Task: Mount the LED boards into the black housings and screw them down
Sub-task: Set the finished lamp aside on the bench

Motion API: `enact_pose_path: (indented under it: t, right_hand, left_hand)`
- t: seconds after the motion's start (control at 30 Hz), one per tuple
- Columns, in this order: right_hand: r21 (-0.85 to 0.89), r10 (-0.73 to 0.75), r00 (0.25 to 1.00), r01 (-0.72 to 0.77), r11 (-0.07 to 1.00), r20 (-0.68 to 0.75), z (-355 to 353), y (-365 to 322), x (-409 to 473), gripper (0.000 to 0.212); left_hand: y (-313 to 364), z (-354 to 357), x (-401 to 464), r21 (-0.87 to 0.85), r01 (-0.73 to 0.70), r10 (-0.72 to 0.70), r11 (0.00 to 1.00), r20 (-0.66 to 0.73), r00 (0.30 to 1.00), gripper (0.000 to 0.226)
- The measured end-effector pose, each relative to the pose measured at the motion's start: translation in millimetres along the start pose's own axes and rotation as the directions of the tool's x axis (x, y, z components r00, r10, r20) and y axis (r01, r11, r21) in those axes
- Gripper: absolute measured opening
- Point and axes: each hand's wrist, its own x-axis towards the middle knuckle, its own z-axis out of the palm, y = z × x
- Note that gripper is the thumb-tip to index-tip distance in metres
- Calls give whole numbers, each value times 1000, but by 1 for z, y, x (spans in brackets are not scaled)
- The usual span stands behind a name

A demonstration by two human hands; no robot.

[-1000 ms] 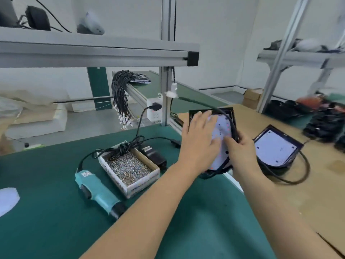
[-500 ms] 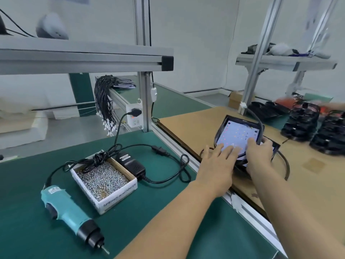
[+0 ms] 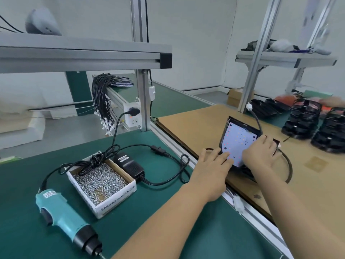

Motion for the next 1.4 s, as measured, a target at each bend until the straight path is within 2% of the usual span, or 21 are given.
enact_pose_path:
  t: [0.1, 0.23, 0.33, 0.47, 0.57, 0.67, 0.77, 0.9, 1.0, 1.23, 1.4]
  right_hand:
    - [-82, -2, 1000, 4, 997, 22, -1, -2, 1, 73]
    - [-135, 49, 996, -38, 990, 81, -6, -1, 0, 97]
    - [-124, 46, 998, -41, 991, 34, -10, -3, -6, 77]
    - [-120, -2, 1000, 2, 993, 6, -21, -15, -21, 70]
    - [-118, -138, 990, 132, 984, -41, -25, -36, -40, 64]
    - [-86, -295, 956, 294, 952, 6, -24, -65, -72, 56]
    - [-71, -504, 852, 516, 854, 140, -11, -99, -122, 57]
    - [31, -725, 613, 757, 653, 315, 16, -141, -200, 59]
    - [100, -786, 494, 820, 564, 372, 31, -166, -239, 59]
    - [236, -891, 269, 900, 368, 365, 45, -209, -322, 59]
    - [255, -902, 161, 926, 278, 400, 51, -225, -370, 60]
  left_hand:
    - [-12, -6, -16, -26, 37, -37, 999, -4, 999, 58]
    - [-38, -17, -51, -13, 141, -140, 990, 43, 989, 59]
    - [-61, -25, -78, 24, 248, -249, 968, 54, 967, 57]
    - [-82, -32, -108, 69, 367, -372, 928, 115, 921, 57]
    - [-91, -37, -127, 89, 425, -434, 901, 137, 891, 58]
    - [-98, -42, -146, 95, 481, -490, 871, 122, 863, 58]
    - [-109, -49, -167, 119, 548, -560, 828, 117, 820, 60]
    - [-125, -58, -200, 123, 645, -656, 754, 123, 744, 62]
    - [-135, -64, -228, 154, 697, -713, 700, 105, 693, 62]
    - [-167, -86, -303, 201, 824, -843, 530, 13, 538, 61]
    - [-197, -100, -357, 274, 870, -901, 410, -28, 433, 60]
